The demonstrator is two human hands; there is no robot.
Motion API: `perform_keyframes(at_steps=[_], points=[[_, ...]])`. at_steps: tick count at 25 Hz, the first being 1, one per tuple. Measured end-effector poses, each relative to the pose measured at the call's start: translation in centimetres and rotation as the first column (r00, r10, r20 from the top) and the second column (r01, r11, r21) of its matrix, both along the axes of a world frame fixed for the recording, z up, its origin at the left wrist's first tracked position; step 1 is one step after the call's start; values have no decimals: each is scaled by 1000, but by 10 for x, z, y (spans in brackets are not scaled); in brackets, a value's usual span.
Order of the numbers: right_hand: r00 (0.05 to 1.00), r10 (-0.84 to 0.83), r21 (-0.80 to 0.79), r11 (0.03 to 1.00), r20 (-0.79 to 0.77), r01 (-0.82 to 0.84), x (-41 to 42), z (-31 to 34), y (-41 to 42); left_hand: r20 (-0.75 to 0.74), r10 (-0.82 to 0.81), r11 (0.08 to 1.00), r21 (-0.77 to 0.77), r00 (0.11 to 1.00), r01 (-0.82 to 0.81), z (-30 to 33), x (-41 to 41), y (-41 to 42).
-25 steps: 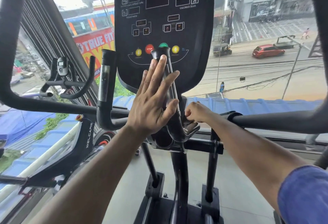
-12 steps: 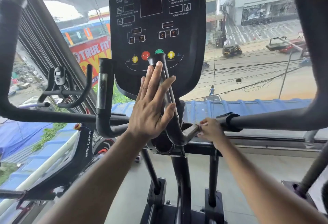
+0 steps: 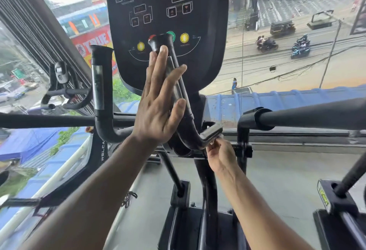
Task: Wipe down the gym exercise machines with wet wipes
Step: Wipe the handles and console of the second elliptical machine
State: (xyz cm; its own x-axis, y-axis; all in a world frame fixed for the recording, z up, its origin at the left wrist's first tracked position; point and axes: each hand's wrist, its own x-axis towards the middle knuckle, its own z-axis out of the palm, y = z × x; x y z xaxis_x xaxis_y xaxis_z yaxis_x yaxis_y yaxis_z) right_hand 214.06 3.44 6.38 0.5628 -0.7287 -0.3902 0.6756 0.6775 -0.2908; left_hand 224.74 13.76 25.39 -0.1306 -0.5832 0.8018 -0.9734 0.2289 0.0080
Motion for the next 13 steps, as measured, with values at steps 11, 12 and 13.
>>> perform_keyframes(at_steps=[11,12,13], points=[[153,-749,-14,-188,-644,-982,18,94,-96,11,4,1000,-7,1000,-4,-3,3,-1],[61,-789,149,-190,-612,-970,27,100,-100,9,5,1000,-4,1000,-5,-3,3,0],[5,-823,276,-197,-568,-941,34,105,-97,5,10,1000,-4,1000,-10,-3,2,1]])
